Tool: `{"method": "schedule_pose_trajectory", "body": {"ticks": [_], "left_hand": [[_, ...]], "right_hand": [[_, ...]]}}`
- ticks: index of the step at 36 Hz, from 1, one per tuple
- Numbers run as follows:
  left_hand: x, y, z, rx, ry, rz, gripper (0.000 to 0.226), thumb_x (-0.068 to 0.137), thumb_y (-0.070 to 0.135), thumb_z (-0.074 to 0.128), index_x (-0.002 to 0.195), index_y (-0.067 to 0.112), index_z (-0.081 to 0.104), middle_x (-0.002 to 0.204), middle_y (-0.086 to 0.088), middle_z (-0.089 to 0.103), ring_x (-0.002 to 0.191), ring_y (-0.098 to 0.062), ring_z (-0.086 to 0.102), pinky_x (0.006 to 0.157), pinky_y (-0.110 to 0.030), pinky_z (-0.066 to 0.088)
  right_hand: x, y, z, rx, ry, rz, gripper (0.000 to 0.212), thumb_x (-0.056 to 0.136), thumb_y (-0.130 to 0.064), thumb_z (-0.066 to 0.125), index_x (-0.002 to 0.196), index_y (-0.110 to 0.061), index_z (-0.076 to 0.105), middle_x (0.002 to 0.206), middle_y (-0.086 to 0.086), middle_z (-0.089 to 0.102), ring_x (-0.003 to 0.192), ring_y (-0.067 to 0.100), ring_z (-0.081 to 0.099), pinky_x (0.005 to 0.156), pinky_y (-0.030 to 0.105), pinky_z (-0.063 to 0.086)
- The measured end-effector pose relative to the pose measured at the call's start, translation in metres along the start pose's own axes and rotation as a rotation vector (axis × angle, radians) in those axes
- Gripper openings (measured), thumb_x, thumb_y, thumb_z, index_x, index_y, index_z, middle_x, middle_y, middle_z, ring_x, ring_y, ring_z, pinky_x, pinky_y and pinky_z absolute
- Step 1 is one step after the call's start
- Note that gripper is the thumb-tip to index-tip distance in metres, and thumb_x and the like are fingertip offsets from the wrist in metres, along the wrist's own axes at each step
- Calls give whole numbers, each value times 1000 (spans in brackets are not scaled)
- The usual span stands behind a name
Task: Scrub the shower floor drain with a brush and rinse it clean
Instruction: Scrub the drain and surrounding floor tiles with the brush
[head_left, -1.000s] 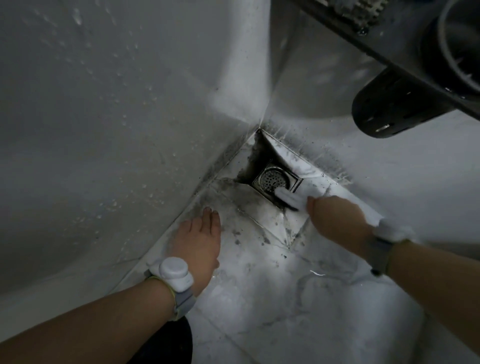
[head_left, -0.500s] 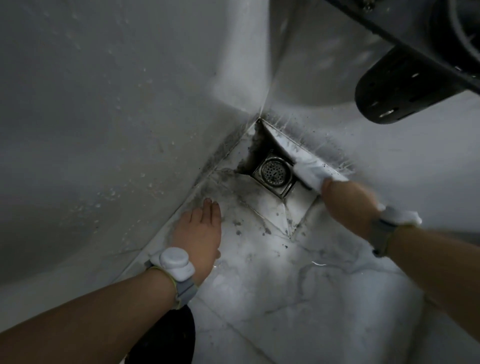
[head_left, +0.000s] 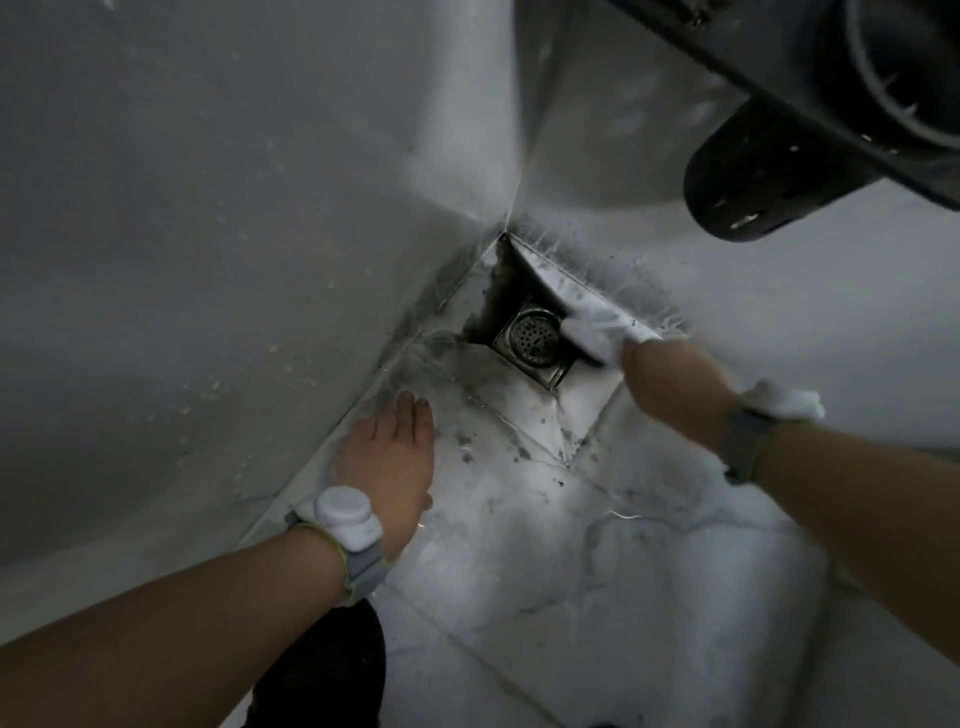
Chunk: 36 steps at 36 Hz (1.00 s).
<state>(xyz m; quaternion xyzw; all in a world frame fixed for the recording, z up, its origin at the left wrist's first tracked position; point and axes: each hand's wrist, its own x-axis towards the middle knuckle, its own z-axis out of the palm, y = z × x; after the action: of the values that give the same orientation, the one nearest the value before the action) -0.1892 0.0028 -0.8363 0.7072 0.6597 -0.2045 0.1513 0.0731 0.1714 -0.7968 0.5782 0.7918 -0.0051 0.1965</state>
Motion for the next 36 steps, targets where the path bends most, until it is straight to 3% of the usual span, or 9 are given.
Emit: {"method": "schedule_pose_trajectory", "body": {"ticks": [3, 6, 9, 14, 18, 23, 28, 31, 36], "left_hand": [[1, -1, 2, 7, 1, -7, 118, 71, 57, 74, 154, -1, 15, 158, -25, 25, 134, -38, 41, 102, -44, 36], [-1, -2, 6, 1, 2, -15, 119, 69, 59, 74, 154, -1, 17, 157, -24, 28, 133, -38, 42, 101, -44, 37], [-2, 0, 7, -6, -20, -7, 118, 73, 57, 72, 155, -1, 11, 159, -25, 22, 136, -38, 38, 104, -44, 35], [2, 4, 5, -29, -39, -27, 123, 59, 58, 82, 152, 0, 27, 154, -24, 36, 125, -36, 50, 95, -44, 43], [0, 3, 4, -45, -35, -6, 119, 70, 55, 76, 155, 0, 14, 159, -25, 22, 130, -37, 44, 101, -44, 38], [0, 3, 2, -60, -59, 3, 114, 83, 51, 67, 155, -1, -4, 162, -26, 5, 138, -37, 31, 110, -46, 28], [1, 0, 5, -69, -40, -11, 113, 84, 51, 67, 155, 0, -5, 163, -25, 2, 142, -37, 25, 115, -48, 22], [2, 0, 8, -80, -38, -7, 115, 80, 52, 69, 155, 0, 0, 162, -24, 8, 141, -38, 27, 115, -48, 23], [5, 0, 17, -58, -39, -14, 124, 53, 54, 86, 150, -1, 33, 151, -25, 39, 124, -39, 50, 104, -49, 38]], "right_hand": [[1, 7, -2, -8, -125, 2, 20, 98, -15, 44, 93, -9, 63, 66, 4, 47, 67, 29, 55, 63, 38, 52], [-26, -20, 14, 60, -156, 5, 45, 106, -32, 27, 94, -10, 65, 87, 12, 66, 79, 33, 65, 66, 36, 46], [-30, -24, 23, 182, -176, 50, 56, 105, -39, 17, 83, -13, 62, 80, 9, 61, 68, 29, 54, 66, 31, 41], [-30, 13, 15, -88, -160, -42, 37, 103, -27, 27, 119, -19, 58, 91, 1, 65, 82, 26, 66, 60, 31, 41], [-23, -31, 11, 49, -136, -14, 49, 105, -35, 22, 90, -14, 64, 85, 6, 68, 77, 29, 67, 68, 31, 50], [13, -74, -10, 68, -232, -174, 28, 99, -15, 44, 124, -15, 56, 106, 6, 66, 93, 30, 67, 62, 36, 50], [-15, -40, 11, 5, -171, -21, 43, 105, -34, 26, 102, -16, 65, 81, 3, 64, 79, 27, 69, 68, 33, 54], [-30, -23, 24, -4, -149, 37, 57, 104, -43, 16, 98, -17, 66, 78, 2, 61, 77, 26, 68, 65, 31, 47], [0, -59, 2, -1, -152, -138, 31, 103, -25, 31, 121, -16, 54, 90, 3, 65, 82, 27, 68, 63, 36, 54]]}}
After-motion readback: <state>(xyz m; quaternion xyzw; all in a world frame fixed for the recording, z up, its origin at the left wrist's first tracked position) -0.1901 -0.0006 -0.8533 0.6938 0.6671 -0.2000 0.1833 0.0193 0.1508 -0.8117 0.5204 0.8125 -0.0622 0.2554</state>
